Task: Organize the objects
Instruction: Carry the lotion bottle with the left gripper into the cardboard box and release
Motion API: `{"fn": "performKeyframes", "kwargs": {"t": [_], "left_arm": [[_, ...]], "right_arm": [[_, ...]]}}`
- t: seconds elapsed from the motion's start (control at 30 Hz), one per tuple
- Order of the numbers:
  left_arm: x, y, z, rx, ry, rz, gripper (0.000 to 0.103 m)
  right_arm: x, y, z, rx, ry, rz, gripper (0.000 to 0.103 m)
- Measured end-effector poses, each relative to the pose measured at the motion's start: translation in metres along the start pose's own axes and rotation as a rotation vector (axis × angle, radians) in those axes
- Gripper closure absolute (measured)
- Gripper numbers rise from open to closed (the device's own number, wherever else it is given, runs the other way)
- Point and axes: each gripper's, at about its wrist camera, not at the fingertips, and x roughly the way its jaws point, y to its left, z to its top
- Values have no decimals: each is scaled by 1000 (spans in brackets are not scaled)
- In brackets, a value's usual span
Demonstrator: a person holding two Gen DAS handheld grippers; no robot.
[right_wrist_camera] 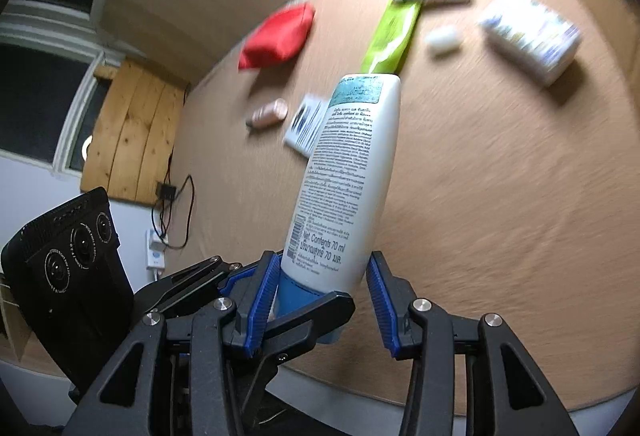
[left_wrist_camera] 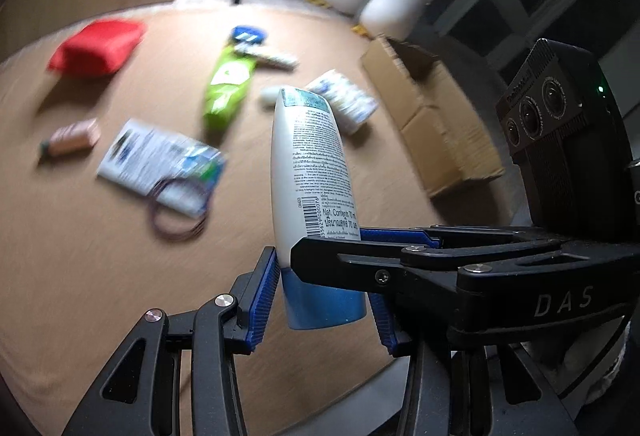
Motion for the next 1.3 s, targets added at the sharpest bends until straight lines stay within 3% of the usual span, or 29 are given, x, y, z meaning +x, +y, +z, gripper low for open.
{"fn": "performKeyframes", "kwargs": {"t": [0.47, 0.77, 0.9, 1.07, 1.3], "left_arm": [[79, -133, 87, 164, -13, -114, 56], [132, -193, 124, 230, 4, -124, 56], [142, -200, 127, 243, 2, -80, 43], [137, -193, 122, 244, -6, -48, 42], [105, -162, 101, 209, -24, -10, 42]], "right_arm": [[-128, -90, 38, 76, -210, -139, 61], [-165, -141, 54, 120, -265, -215, 60], [-173, -149, 58, 124, -286, -269, 54], [-177, -147, 57, 116, -306, -307, 41], [-168, -129, 50, 68, -315, -315, 40]]}}
